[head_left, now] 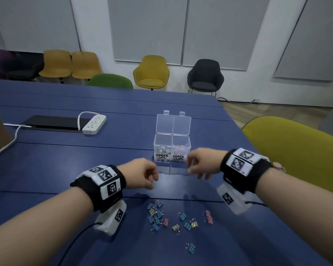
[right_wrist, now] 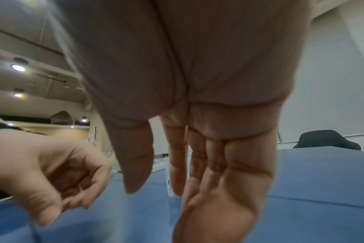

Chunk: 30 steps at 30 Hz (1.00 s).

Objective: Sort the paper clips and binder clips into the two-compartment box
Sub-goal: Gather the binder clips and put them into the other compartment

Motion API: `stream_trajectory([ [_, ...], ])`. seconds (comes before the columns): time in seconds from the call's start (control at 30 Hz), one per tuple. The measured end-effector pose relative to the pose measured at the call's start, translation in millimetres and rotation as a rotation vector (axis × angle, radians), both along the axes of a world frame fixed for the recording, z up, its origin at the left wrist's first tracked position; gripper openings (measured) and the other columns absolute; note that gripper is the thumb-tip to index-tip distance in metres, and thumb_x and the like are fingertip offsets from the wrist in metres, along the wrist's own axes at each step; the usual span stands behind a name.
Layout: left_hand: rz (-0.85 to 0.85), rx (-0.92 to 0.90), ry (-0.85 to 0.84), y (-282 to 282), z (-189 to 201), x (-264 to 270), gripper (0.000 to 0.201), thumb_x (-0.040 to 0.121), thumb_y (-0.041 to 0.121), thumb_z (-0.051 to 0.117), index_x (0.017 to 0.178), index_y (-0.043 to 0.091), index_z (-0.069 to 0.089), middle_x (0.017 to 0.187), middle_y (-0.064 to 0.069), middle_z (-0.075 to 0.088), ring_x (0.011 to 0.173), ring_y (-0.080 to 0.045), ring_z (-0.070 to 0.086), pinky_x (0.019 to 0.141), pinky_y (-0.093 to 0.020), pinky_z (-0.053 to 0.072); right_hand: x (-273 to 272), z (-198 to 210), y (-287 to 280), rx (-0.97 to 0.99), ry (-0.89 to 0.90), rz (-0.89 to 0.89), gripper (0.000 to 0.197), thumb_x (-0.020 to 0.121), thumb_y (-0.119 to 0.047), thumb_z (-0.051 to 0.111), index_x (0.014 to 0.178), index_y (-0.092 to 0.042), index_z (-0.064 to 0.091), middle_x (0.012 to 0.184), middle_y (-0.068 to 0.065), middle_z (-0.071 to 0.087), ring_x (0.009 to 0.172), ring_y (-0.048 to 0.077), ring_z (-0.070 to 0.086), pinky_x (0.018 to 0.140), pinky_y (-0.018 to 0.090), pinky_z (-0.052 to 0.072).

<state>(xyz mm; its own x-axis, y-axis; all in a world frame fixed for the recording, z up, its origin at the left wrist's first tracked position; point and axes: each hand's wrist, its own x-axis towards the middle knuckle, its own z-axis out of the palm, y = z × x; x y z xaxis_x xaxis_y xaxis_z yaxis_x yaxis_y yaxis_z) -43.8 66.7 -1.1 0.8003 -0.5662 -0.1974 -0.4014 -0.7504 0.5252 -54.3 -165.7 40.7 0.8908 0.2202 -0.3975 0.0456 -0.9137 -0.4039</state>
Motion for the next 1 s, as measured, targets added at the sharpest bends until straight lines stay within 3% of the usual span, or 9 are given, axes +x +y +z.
stream_trajectory([
  [0.1,0.021,0.022,0.005,1,-6,-21,0.028,0.069,0.020,0.079,0.085,0.028,0.057,0.075,0.012,0.055,0.062,-0.002,0.051,0.063,-0.015,0.044,-35,-12,-18,-0.103,0.128,0.022,0.026,0.085,-0.023,0.067,0.105,-0.016,0.052,0.092,0.011,0.069,0.082,0.034,0.072,0.070,0.042,0.060],
  [0.23,0.041,0.221,0.123,-1,-13,-49,0.076,0.054,0.047,0.087,0.116,0.025,0.047,0.102,0.006,0.055,0.088,-0.016,0.061,0.078,-0.031,0.055,-73,-30,-24,-0.196,0.236,0.020,0.065,0.063,-0.042,0.083,0.114,-0.028,0.045,0.099,0.009,0.066,0.077,0.032,0.072,0.067,0.042,0.061],
  [0.33,0.046,0.295,0.070,-8,-17,-64,0.091,0.053,0.056,0.084,0.126,0.024,0.040,0.122,0.000,0.047,0.107,-0.019,0.056,0.093,-0.039,0.051,-92,-39,-11,-0.230,0.153,0.063,0.078,0.056,-0.052,0.083,0.117,-0.028,0.041,0.102,0.003,0.059,0.075,0.029,0.070,0.065,0.039,0.060],
  [0.47,0.090,0.297,0.026,-22,-14,-78,0.077,0.066,0.049,0.078,0.127,0.022,0.041,0.121,-0.003,0.048,0.103,-0.022,0.059,0.091,-0.039,0.051,-103,-42,20,-0.243,0.030,0.082,0.072,0.064,-0.054,0.078,0.120,-0.027,0.039,0.110,0.003,0.043,0.087,0.030,0.065,0.069,0.040,0.057],
  [0.53,0.133,0.291,0.009,-27,-12,-82,0.072,0.069,0.048,0.075,0.128,0.022,0.042,0.115,-0.001,0.048,0.096,-0.023,0.063,0.087,-0.039,0.054,-105,-41,33,-0.266,-0.003,0.096,0.064,0.074,-0.048,0.073,0.124,-0.023,0.040,0.112,0.006,0.042,0.073,0.023,0.057,0.062,0.034,0.051],
  [0.63,0.147,0.314,0.009,-31,-14,-87,0.078,0.064,0.051,0.078,0.127,0.024,0.042,0.119,-0.002,0.045,0.098,-0.023,0.061,0.083,-0.035,0.053,-106,-38,46,-0.270,-0.049,0.136,0.050,0.085,-0.035,0.066,0.125,-0.015,0.043,0.102,0.006,0.038,0.053,0.014,0.038,0.045,0.025,0.031],
  [0.8,0.161,0.342,-0.044,-31,-23,-89,0.064,0.070,0.043,0.076,0.124,0.023,0.046,0.123,-0.006,0.043,0.102,-0.027,0.059,0.079,-0.032,0.048,-109,-39,48,-0.338,-0.099,0.182,0.024,0.090,-0.020,0.060,0.109,-0.012,0.048,0.074,-0.001,0.027,0.052,0.015,0.033,0.038,0.023,0.030],
  [0.97,0.204,0.315,-0.062,-28,-26,-82,0.044,0.083,0.031,0.066,0.120,0.018,0.048,0.125,-0.010,0.045,0.085,-0.025,0.053,0.062,-0.029,0.045,-108,-41,48,-0.376,-0.090,0.166,0.031,0.090,-0.016,0.058,0.117,-0.007,0.048,0.092,0.008,0.042,0.086,0.035,0.055,0.061,0.030,0.040],
  [1.0,0.204,0.320,-0.070,-29,-27,-81,0.042,0.084,0.030,0.065,0.119,0.018,0.047,0.125,-0.010,0.046,0.084,-0.024,0.052,0.062,-0.029,0.045,-108,-43,49,-0.381,-0.093,0.168,0.028,0.090,-0.015,0.058,0.115,-0.008,0.049,0.094,0.010,0.044,0.085,0.035,0.055,0.063,0.031,0.039],
])
